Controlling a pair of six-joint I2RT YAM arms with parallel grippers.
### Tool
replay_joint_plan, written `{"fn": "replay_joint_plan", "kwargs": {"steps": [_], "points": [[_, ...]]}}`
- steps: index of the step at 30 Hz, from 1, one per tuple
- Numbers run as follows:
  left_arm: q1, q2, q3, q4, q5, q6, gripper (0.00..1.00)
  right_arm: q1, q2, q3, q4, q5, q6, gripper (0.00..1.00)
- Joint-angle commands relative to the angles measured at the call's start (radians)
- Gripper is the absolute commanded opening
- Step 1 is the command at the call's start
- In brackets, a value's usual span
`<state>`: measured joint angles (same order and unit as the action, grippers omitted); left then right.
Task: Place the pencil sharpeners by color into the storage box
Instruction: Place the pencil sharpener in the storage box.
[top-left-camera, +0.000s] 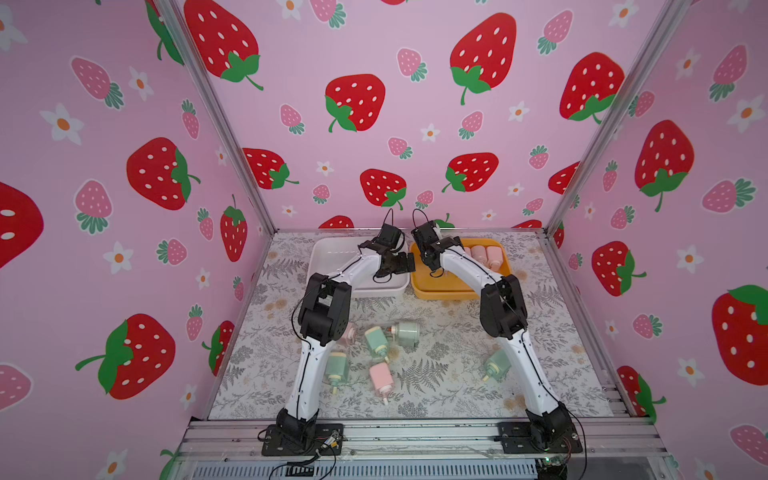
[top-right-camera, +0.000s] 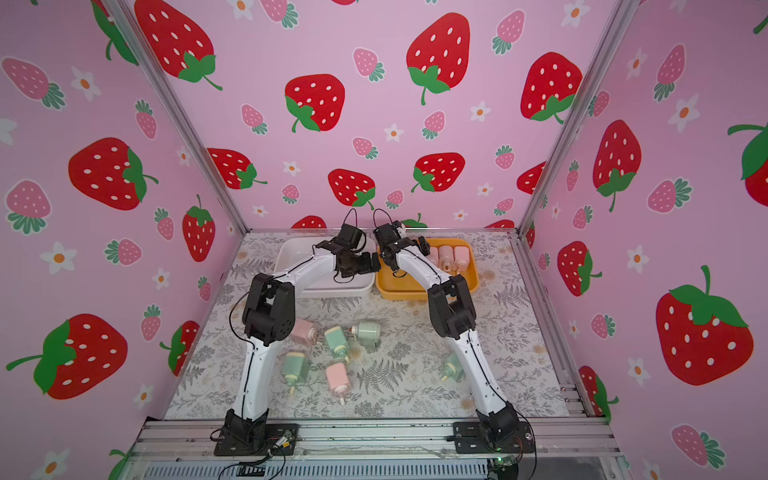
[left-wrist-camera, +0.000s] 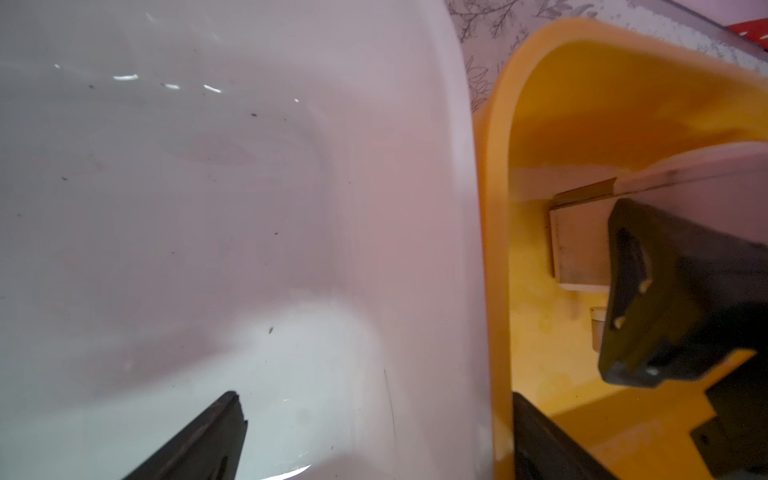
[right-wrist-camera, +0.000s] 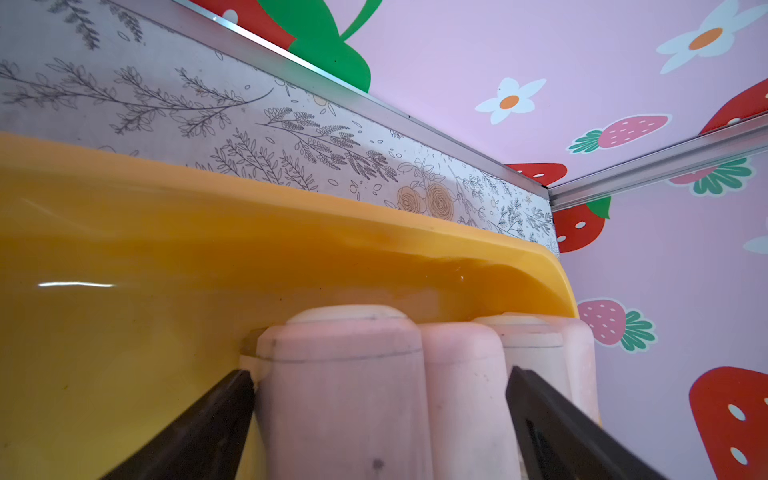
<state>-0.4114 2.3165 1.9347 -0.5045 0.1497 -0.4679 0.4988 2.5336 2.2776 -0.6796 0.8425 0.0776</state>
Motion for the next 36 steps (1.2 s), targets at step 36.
{"fn": "replay_joint_plan", "kwargs": {"steps": [36], "points": [[0.001,-0.181,-0.125,0.016,0.021,0.013,1.0,0.04,-0.447,-0.438,0.242,-0.23,0.121,1.0]]}}
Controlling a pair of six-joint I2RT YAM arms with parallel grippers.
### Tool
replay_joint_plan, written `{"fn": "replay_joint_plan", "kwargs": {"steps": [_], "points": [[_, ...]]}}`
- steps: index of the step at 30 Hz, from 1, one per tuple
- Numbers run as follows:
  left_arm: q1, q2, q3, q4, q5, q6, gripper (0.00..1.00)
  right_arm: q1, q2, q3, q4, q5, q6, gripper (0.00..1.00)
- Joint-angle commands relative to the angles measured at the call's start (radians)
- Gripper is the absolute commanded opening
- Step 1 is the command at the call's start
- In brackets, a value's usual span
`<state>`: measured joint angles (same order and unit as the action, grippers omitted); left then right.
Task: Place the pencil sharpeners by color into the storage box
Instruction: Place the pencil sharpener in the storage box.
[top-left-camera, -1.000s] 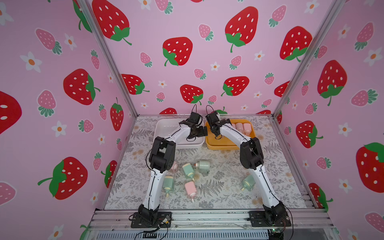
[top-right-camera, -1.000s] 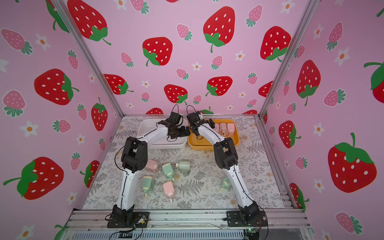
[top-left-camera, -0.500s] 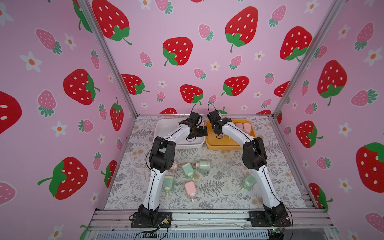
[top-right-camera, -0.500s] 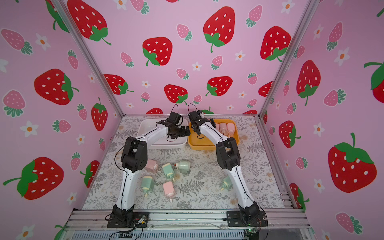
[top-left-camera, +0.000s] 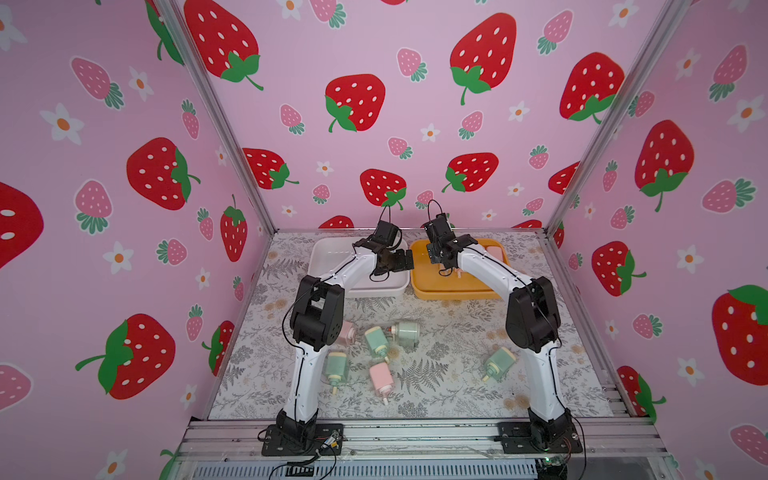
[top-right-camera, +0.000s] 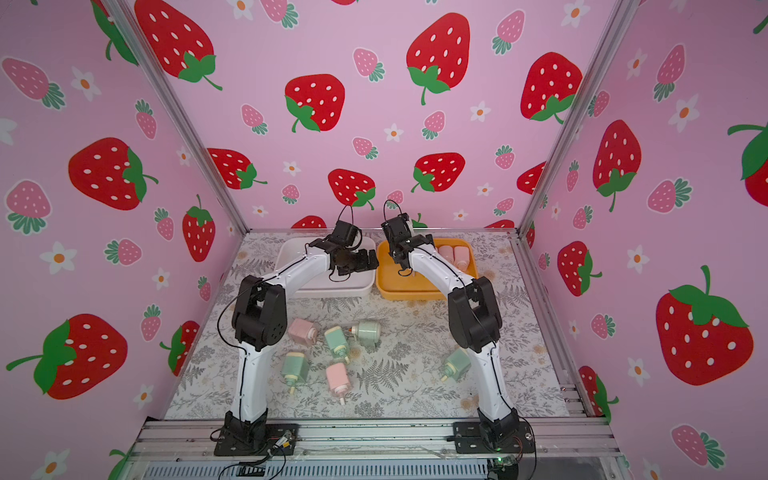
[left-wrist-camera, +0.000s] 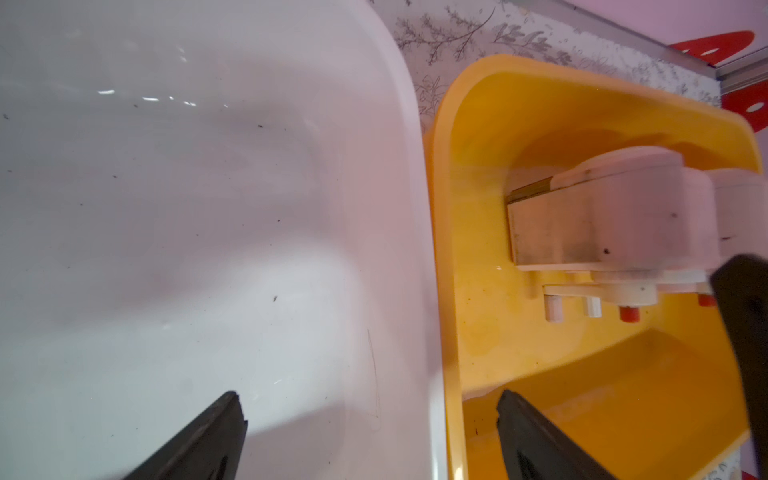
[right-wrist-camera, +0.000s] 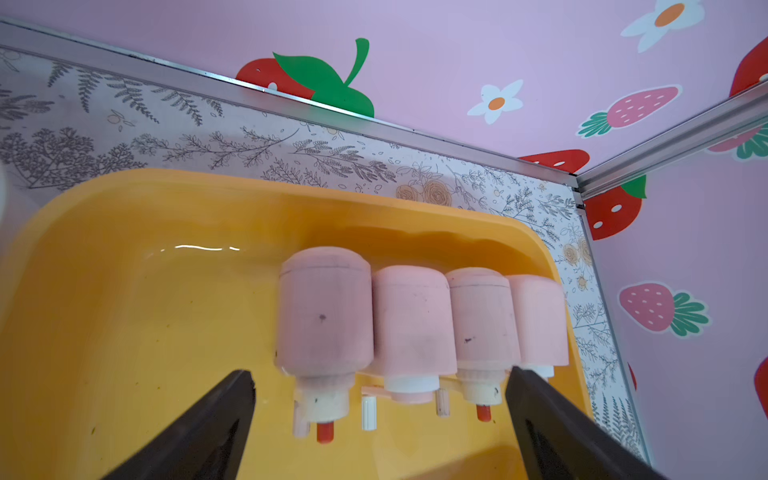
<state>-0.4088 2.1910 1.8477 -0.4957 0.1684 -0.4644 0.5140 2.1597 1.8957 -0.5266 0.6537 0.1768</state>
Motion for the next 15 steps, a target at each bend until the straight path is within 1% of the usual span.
{"fn": "replay_joint_plan", "kwargs": {"steps": [1,4,8,10,11,12,15], "points": [[-0.002,-0.076,-0.065,0.016,-0.002,0.004,1.0,0.034,-0.105,-0.098,0.112,-0.057,0.034,1.0],[-0.002,-0.141,-0.147,0.045,-0.006,-0.003,1.0,0.058,-0.212,-0.234,0.188,-0.137,0.092,1.0],[-0.001,-0.236,-0.277,0.069,-0.018,-0.009,0.99,0.088,-0.365,-0.441,0.286,-0.282,0.199,1.0],[0.0,-0.287,-0.341,0.071,-0.025,-0.012,1.0,0.104,-0.436,-0.536,0.322,-0.334,0.249,1.0],[-0.001,-0.316,-0.377,0.073,-0.025,-0.015,1.0,0.115,-0.473,-0.586,0.346,-0.364,0.262,1.0],[0.0,-0.341,-0.409,0.077,-0.053,-0.018,1.0,0.125,-0.51,-0.625,0.361,-0.385,0.268,1.0],[0.001,-0.424,-0.504,0.092,-0.061,-0.033,1.0,0.168,-0.617,-0.745,0.405,-0.455,0.276,1.0]]}}
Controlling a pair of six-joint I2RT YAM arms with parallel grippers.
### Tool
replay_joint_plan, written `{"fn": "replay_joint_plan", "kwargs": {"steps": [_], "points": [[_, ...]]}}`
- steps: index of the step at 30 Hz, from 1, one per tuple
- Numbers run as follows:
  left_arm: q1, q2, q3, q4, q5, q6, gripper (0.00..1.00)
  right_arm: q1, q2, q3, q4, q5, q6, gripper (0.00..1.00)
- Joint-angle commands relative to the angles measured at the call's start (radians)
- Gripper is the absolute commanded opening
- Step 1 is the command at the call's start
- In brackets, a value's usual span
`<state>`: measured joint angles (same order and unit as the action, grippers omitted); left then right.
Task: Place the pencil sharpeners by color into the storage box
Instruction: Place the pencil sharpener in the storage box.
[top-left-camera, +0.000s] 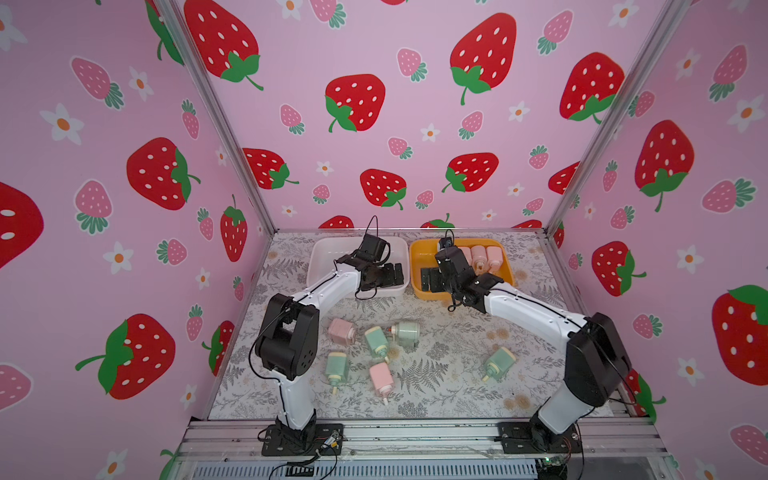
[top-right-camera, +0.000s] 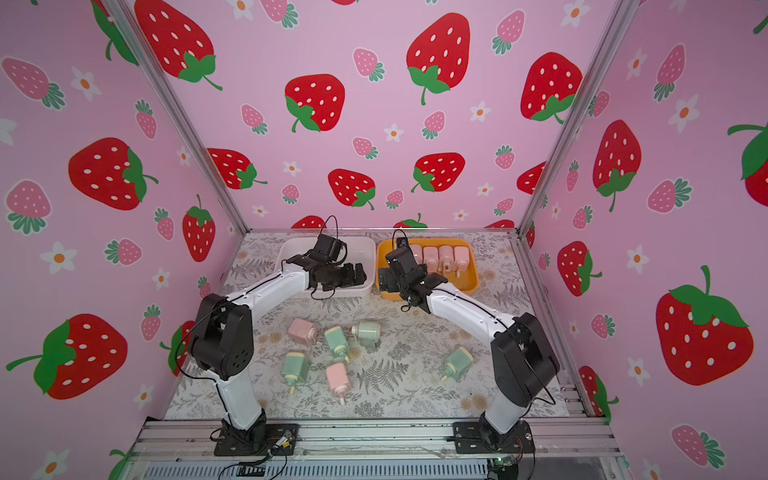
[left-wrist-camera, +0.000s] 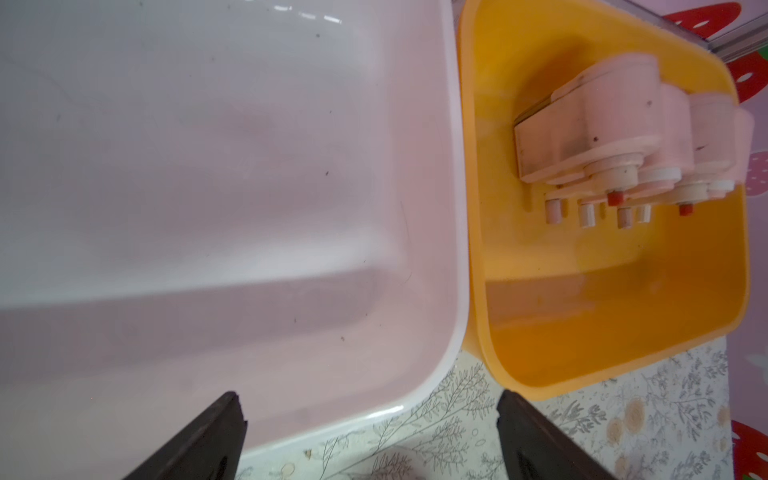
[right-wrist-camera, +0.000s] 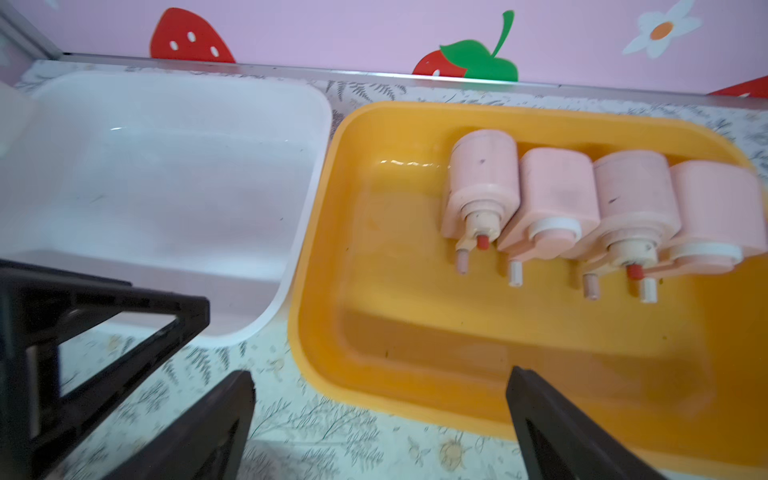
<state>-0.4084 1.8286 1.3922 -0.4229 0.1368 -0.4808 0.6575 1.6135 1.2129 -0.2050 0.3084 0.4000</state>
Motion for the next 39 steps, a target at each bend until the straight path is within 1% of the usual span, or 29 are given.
{"fn": "replay_joint_plan", "kwargs": {"steps": [1,2,4,8,10,13,15,17,22,25,31,33,37,39], "points": [[0.001,-0.087,-0.074,0.018,-0.032,-0.021,1.0,0.044,-0.104,-0.097,0.086,-0.115,0.056,1.0],[0.001,-0.113,-0.1,0.016,-0.035,-0.025,1.0,0.07,-0.132,-0.13,0.087,-0.099,0.063,1.0],[0.001,-0.164,-0.149,0.011,-0.038,-0.025,1.0,0.127,-0.184,-0.198,0.097,-0.022,0.086,1.0],[0.001,-0.27,-0.251,-0.003,-0.038,-0.036,1.0,0.26,-0.251,-0.294,0.122,0.066,0.079,1.0],[0.001,-0.319,-0.295,-0.007,-0.038,-0.039,1.0,0.325,-0.265,-0.329,0.155,0.072,0.06,1.0],[0.002,-0.372,-0.34,-0.04,-0.076,-0.033,1.0,0.43,-0.272,-0.361,0.202,0.084,-0.003,1.0],[0.007,-0.398,-0.363,-0.055,-0.093,-0.034,1.0,0.491,-0.264,-0.376,0.238,0.071,-0.039,1.0],[0.012,-0.422,-0.383,-0.06,-0.085,-0.032,1.0,0.541,-0.24,-0.376,0.249,0.064,-0.074,1.0],[0.016,-0.449,-0.399,-0.066,-0.061,-0.023,1.0,0.603,-0.163,-0.357,0.245,-0.009,-0.094,1.0],[0.017,-0.448,-0.397,-0.056,-0.035,-0.022,1.0,0.661,-0.109,-0.34,0.252,-0.012,-0.114,1.0],[0.017,-0.453,-0.397,-0.038,-0.025,-0.031,1.0,0.703,-0.021,-0.29,0.246,-0.019,-0.094,1.0],[0.017,-0.453,-0.4,-0.04,-0.026,-0.03,1.0,0.709,-0.006,-0.284,0.245,-0.002,-0.073,1.0],[0.017,-0.455,-0.413,-0.032,-0.023,-0.035,0.99,0.711,0.016,-0.268,0.205,0.083,-0.02,1.0],[0.017,-0.455,-0.416,-0.03,-0.022,-0.038,1.0,0.712,0.022,-0.261,0.186,0.092,-0.015,1.0]]}}
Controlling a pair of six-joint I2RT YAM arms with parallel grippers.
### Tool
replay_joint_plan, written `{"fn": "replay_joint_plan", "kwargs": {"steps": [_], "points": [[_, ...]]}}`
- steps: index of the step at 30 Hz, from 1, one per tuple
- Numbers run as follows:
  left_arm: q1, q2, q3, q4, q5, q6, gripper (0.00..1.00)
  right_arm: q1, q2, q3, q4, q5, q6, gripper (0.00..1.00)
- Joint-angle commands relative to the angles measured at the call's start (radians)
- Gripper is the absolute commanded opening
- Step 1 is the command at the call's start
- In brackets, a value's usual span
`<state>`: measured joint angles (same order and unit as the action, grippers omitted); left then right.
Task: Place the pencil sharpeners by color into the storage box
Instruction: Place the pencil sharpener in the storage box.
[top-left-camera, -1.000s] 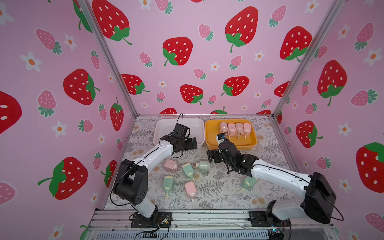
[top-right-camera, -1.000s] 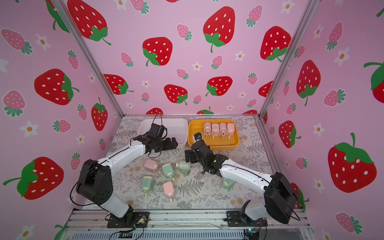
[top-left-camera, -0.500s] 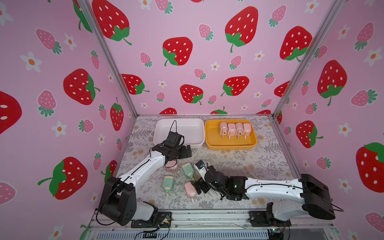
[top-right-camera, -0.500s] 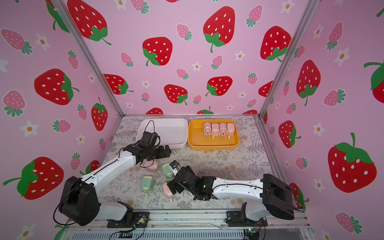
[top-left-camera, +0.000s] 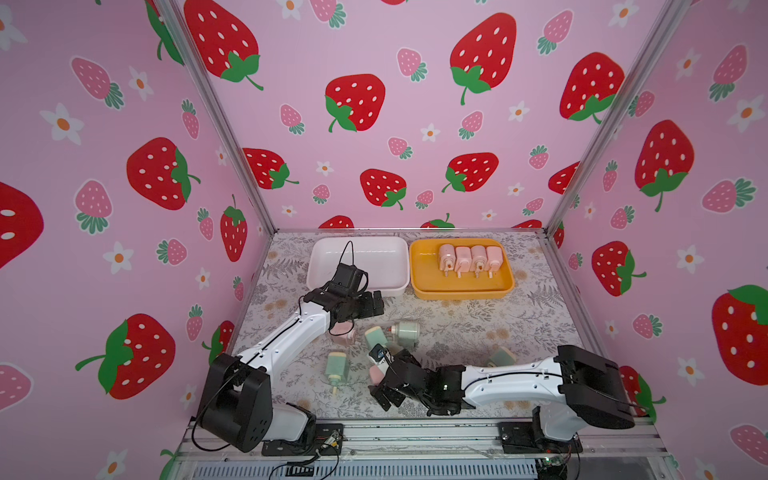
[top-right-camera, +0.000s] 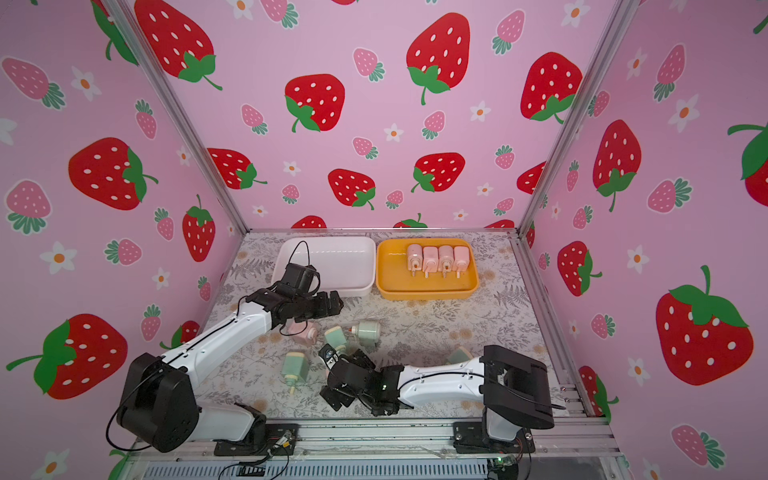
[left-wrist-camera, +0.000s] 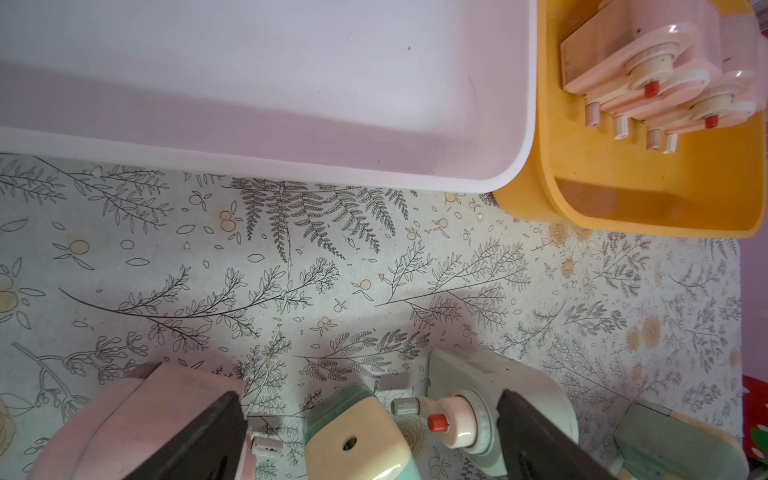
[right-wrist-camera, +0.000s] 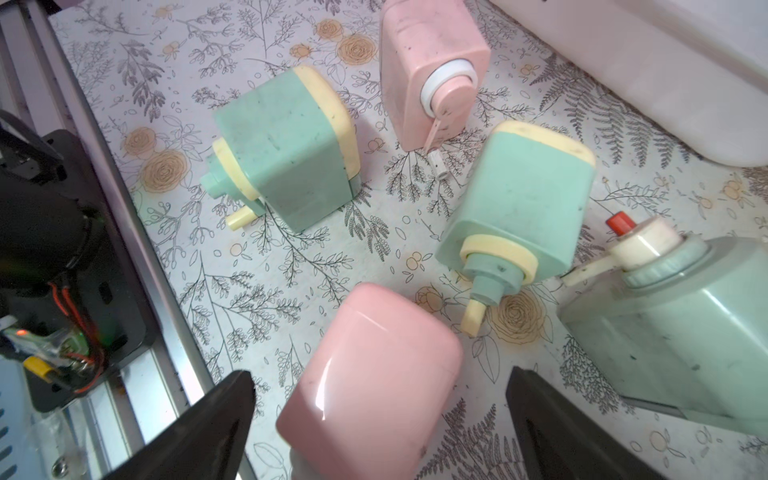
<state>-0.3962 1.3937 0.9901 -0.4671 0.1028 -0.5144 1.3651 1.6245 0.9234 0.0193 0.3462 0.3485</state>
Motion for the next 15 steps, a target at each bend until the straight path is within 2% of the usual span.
{"fn": "replay_joint_plan", "kwargs": {"steps": [1,7,15], "points": [[0.006,-0.021,-0.015,0.013,0.012,-0.004,1.0,0.003,0.011,0.031,-0.048,0.05,0.037,1.0],[0.006,-0.029,-0.021,0.019,0.007,-0.009,1.0,0.004,0.017,0.053,-0.16,0.038,0.008,1.0],[0.006,-0.008,-0.006,0.024,0.011,-0.014,1.0,0.002,-0.024,0.033,-0.232,0.12,0.006,0.99]]}}
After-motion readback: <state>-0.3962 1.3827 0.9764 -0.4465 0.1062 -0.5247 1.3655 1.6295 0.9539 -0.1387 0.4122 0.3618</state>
